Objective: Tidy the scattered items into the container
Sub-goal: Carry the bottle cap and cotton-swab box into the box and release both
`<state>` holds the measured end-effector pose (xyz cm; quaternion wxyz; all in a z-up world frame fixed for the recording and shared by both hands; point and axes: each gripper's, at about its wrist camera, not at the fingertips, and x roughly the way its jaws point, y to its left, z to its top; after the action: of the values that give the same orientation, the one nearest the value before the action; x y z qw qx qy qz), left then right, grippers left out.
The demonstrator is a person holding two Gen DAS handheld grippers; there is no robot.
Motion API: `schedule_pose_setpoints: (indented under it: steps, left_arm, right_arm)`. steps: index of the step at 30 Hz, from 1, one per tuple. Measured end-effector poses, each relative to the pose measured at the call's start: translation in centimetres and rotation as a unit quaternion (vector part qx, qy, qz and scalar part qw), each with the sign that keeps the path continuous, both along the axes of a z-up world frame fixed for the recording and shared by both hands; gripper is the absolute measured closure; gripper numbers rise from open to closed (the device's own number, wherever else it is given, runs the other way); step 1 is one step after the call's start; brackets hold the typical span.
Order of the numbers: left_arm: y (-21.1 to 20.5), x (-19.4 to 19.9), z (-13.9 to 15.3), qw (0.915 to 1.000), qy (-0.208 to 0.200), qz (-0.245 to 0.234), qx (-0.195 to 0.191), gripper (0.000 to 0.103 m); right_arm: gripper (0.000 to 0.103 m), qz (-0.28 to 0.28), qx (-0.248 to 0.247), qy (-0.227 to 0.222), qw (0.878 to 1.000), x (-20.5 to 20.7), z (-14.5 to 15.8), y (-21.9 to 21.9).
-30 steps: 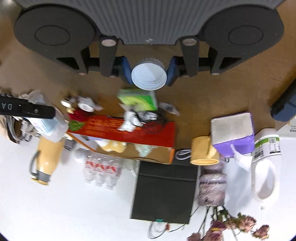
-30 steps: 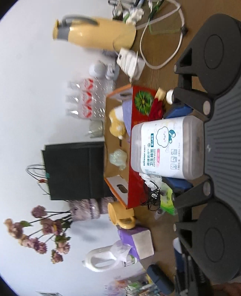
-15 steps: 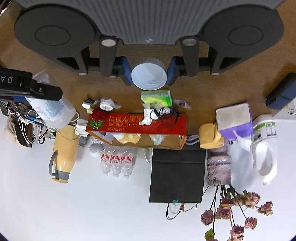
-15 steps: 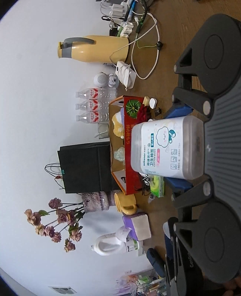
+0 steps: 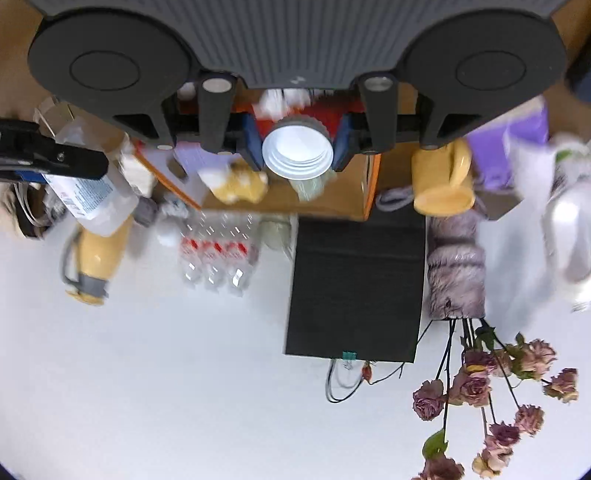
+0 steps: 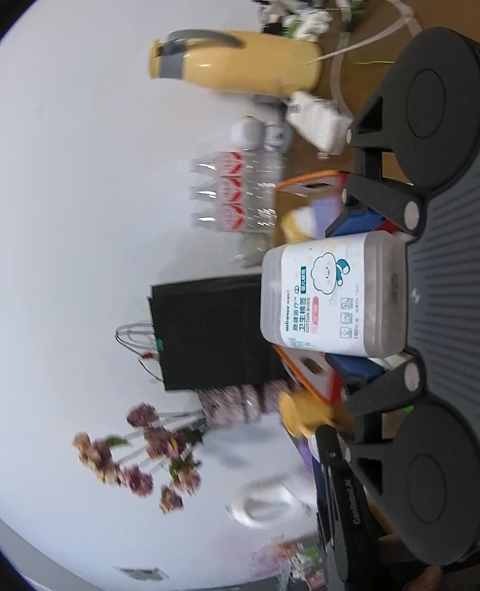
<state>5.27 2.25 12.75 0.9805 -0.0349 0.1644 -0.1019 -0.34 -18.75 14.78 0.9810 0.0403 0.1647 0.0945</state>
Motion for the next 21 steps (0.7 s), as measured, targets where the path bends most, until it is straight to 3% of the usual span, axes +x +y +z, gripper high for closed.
schedule_pose_setpoints:
  steps: [5, 9, 12, 15, 19, 21]
  left_arm:
    - [-0.3, 8.1, 3.1, 0.9997, -0.022, 0.008, -0.002, 0.062]
    - [-0.8, 15.8, 2.8, 0.9992, 0.04, 0.01, 0.003, 0.062]
    - [-1.2, 21.2, 0.9, 0.9936, 0.106, 0.027, 0.025, 0.062]
    - [-1.4, 25.7, -1.8, 0.9817, 0.176, 0.053, 0.048, 0.062]
    - [-2.5, 28.7, -4.9, 0.9666, 0.227, 0.064, 0.1, 0.062]
    - [-3.6, 29.0, -5.6, 0.9637, 0.222, 0.067, 0.132, 0.062]
  right_arm:
    - [0.039, 0.017, 0.025, 0.002, 1.0, 8.9, 3.3, -0.9]
    - [0.039, 0.044, 0.033, 0.042, 0.998, 16.1, 4.0, -0.7]
    - [0.039, 0.05, 0.026, 0.095, 0.994, 21.6, 2.7, 0.4]
    - [0.039, 0.045, 0.016, 0.16, 0.986, 26.8, 0.4, 1.6]
    - [0.04, 0.021, -0.015, 0.232, 0.972, 31.8, -3.3, 3.1]
    - [0.04, 0.015, -0.031, 0.26, 0.965, 33.4, -5.0, 3.8]
